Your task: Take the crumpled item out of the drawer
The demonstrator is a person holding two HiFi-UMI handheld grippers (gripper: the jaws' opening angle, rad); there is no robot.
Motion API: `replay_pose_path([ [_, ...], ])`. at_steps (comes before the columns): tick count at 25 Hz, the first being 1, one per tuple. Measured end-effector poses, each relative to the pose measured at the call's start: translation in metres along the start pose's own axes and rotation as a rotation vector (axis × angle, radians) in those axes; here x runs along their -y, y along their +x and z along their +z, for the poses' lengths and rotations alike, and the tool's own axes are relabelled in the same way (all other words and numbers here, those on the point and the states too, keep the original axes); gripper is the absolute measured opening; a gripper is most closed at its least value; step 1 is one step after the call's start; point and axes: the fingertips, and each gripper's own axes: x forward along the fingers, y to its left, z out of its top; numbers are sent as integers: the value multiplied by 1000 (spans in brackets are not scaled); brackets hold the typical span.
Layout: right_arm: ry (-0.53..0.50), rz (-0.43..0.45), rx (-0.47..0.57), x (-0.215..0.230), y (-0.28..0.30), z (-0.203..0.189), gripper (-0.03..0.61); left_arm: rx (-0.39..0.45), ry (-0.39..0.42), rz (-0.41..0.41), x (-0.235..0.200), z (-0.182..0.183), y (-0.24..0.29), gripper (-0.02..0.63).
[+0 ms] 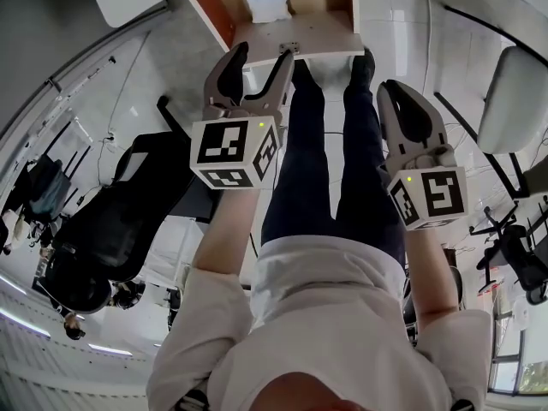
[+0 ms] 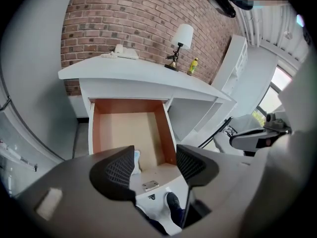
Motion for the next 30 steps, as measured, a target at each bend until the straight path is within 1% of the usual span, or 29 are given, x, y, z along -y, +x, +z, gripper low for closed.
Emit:
replay_pose_path([
  [4, 11, -5, -1, 4, -2, -3, 9, -30, -34, -10, -5, 1, 19, 264],
  [5, 14, -5, -1, 5, -2, -4, 9, -36, -30, -8, -7, 2, 24, 264],
  [8, 13, 1, -2, 6, -1, -6, 9, -44, 29, 11, -11, 5, 37, 264],
  [10, 4, 1, 0, 7, -1, -3, 9, -49, 36, 15, -13, 7, 45, 264],
  [13, 9, -4, 8, 10, -1, -1, 9, -75, 27, 20, -19, 4, 57, 264],
  [20, 27, -3, -3, 17, 4, -3, 9, -152, -43, 28, -36, -9, 88, 264],
  [26, 46, -6, -3, 21, 7, -5, 9, -216, -39, 52, -52, -22, 110, 264],
  [30, 50, -6, -11, 24, 8, -3, 9, -275, -42, 69, -61, -34, 124, 264],
])
